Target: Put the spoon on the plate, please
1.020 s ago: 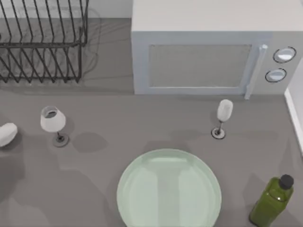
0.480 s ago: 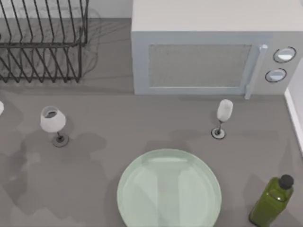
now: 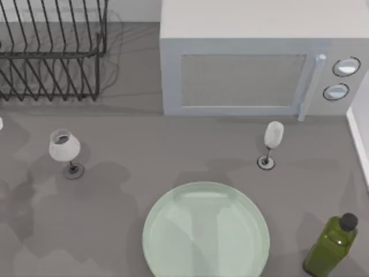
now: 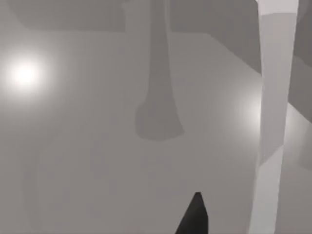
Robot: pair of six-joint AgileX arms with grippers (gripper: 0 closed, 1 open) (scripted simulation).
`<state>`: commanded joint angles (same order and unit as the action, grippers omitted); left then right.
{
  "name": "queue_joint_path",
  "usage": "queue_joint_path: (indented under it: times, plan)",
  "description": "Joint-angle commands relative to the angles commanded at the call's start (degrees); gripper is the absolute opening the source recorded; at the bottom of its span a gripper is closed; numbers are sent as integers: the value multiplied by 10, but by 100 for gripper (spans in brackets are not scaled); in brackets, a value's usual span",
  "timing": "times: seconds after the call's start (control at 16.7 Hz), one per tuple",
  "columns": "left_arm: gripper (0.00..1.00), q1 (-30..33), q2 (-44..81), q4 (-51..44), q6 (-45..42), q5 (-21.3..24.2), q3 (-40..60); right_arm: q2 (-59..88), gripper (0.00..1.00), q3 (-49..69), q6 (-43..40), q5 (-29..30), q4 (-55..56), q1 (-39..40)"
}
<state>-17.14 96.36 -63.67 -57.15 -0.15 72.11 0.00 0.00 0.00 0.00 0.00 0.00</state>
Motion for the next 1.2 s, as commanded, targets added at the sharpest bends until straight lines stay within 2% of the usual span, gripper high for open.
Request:
queue_joint_path:
  times: [0.24,0.48,0.78,1.2]
  plan:
    - [0,50,2,12,124,-33,41,0,100,0,0,0,0,0]
    - [0,133,16,16,341,-68,90,0,100,0,0,0,0,0]
    - [0,271,52,1,734,-89,140,0,100,0,0,0,0,0]
    - [0,488,111,-30,1360,-73,184,0,100,0,0,0,0,0]
